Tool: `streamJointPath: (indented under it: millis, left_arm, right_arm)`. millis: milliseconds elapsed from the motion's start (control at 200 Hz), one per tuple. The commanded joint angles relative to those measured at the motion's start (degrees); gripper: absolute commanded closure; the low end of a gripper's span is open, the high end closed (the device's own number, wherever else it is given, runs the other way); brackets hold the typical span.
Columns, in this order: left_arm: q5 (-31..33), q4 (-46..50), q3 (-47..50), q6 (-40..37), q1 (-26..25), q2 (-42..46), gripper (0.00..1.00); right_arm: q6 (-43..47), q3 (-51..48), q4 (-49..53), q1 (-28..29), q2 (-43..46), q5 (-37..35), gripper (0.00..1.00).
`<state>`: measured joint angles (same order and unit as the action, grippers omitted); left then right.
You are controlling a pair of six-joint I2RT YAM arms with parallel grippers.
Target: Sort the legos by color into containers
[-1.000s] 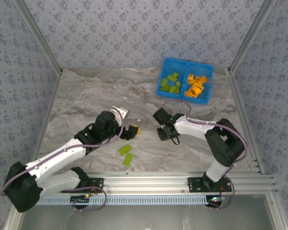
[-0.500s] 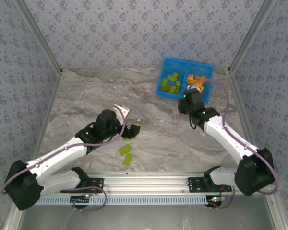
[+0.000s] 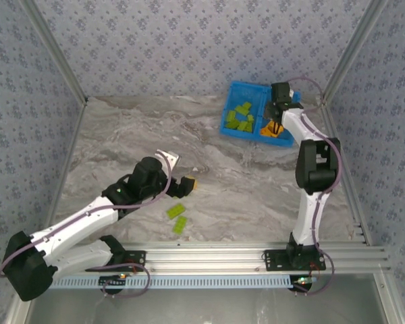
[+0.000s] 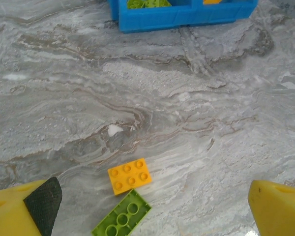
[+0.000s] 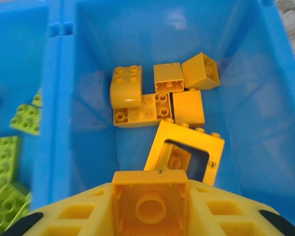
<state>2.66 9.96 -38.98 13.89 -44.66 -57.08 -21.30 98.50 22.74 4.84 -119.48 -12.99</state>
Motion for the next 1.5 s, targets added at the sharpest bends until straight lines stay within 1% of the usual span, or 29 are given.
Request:
streamJointPath:
  millis: [0,125,220,390,470,535,615,685,740,834,1024,1214,1304,1494]
  left_arm:
    - [4.61,5.13,-2.54,3.21,-0.25,1.16,0.01]
    - [7.90,8.36,-3.25,5.23,-0.24,-1.19,0.01]
    - [9.26,10.36,-4.28,7.92,0.03,-4.31,0.01]
    - [10.55,13.47,-7.18,14.36,0.03,-11.42,0.01]
    - [11.12,14.64,-8.60,17.15,0.05,-15.31,0.01]
    - [9.96,14.31,-9.00,18.24,-0.01,-17.79,0.01]
    - [8.75,13.89,-9.41,19.24,-0.19,-20.31,0.01]
    - [8.42,14.12,-9.84,19.84,-0.45,-22.36,0.01]
    - [8.92,14.55,-10.10,20.49,-0.76,-23.74,0.01]
    - [9.06,14.99,-10.16,21.82,-0.72,-26.14,0.01]
    - [6.42,13.31,-10.14,24.00,-1.91,-30.17,0.03]
    - [4.31,10.41,-10.15,24.95,-2.15,-33.16,0.06]
    - [4.63,9.94,-10.10,25.25,-2.14,-34.35,0.11]
    - [5.61,8.78,-9.19,25.57,-2.18,-34.60,0.30]
  right_arm:
    - [-0.43,6.04,7.14,-0.85,-2.67,1.38,0.51]
    - [0.20,6.60,7.97,-0.97,-0.22,2.05,0.39]
    - [-0.02,4.71,8.28,-0.78,4.01,2.17,0.38]
    - [-1.39,-4.93,6.32,1.35,15.24,3.29,0.36]
    - [-2.29,-10.38,5.72,3.11,20.91,4.69,0.26]
    - [-2.71,-14.78,4.92,4.84,25.59,6.75,0.20]
    - [-2.35,-19.85,3.48,7.08,30.36,10.73,0.14]
    - [-1.35,-23.29,2.61,8.76,32.87,14.34,0.11]
    - [-0.93,-23.95,4.22,9.83,33.63,15.86,0.10]
    - [0.23,-24.23,7.01,11.70,34.45,16.30,0.09]
    - [1.17,-25.71,8.74,14.59,35.81,13.94,0.08]
    - [1.17,-26.25,8.40,15.25,35.50,13.02,0.08]
    - [1.08,-26.33,8.42,15.42,35.45,13.04,0.08]
    - [1.04,-26.78,8.73,15.82,35.54,12.53,0.08]
